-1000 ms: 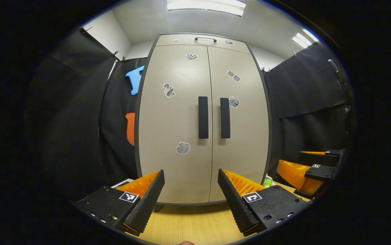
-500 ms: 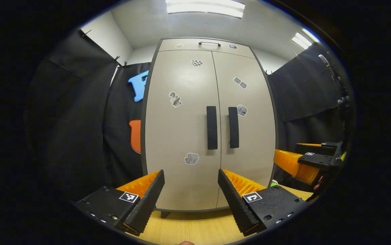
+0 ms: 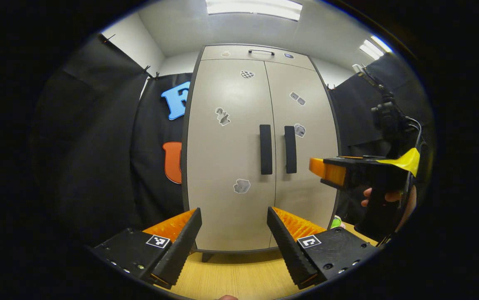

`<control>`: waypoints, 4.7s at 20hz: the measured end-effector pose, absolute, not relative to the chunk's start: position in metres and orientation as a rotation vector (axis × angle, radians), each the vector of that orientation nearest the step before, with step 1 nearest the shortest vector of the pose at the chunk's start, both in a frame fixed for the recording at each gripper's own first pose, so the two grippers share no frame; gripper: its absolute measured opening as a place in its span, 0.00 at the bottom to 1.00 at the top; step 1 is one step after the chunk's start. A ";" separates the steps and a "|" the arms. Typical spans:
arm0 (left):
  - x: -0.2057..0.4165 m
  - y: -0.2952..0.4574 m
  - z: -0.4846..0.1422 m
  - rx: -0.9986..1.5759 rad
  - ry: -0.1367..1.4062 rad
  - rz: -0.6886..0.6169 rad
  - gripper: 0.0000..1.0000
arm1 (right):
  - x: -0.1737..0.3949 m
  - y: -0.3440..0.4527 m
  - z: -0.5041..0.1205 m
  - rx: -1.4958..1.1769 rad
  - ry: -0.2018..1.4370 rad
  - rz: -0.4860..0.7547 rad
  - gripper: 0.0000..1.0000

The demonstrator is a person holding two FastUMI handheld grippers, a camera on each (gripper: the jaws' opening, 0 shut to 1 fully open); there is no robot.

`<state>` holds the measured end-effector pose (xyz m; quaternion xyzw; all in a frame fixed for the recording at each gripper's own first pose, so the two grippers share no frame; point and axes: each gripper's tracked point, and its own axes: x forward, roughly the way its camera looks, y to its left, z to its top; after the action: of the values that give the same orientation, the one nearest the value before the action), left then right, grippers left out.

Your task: Open the right door of the double-door shoe cabinet with the right hand, and open the left door with the left hand.

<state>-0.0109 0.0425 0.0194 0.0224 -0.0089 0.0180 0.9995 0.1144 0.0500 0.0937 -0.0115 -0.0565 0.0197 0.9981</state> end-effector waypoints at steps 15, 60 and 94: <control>-0.031 0.082 0.017 0.048 -0.001 0.119 0.95 | 0.204 0.077 0.112 -0.025 -0.083 0.006 0.95; -0.009 -0.069 0.030 0.051 -0.057 -0.099 0.95 | 0.028 -0.152 0.111 -0.127 -0.044 0.070 0.09; -0.024 -0.042 0.073 -0.058 -0.207 -0.103 0.95 | -0.095 -0.067 0.061 -0.118 -0.120 0.008 0.39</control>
<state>-0.0237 -0.0417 0.0733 -0.0290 -0.1031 -0.0513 0.9929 -0.0951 -0.0674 0.0612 -0.0590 -0.0599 0.0040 0.9965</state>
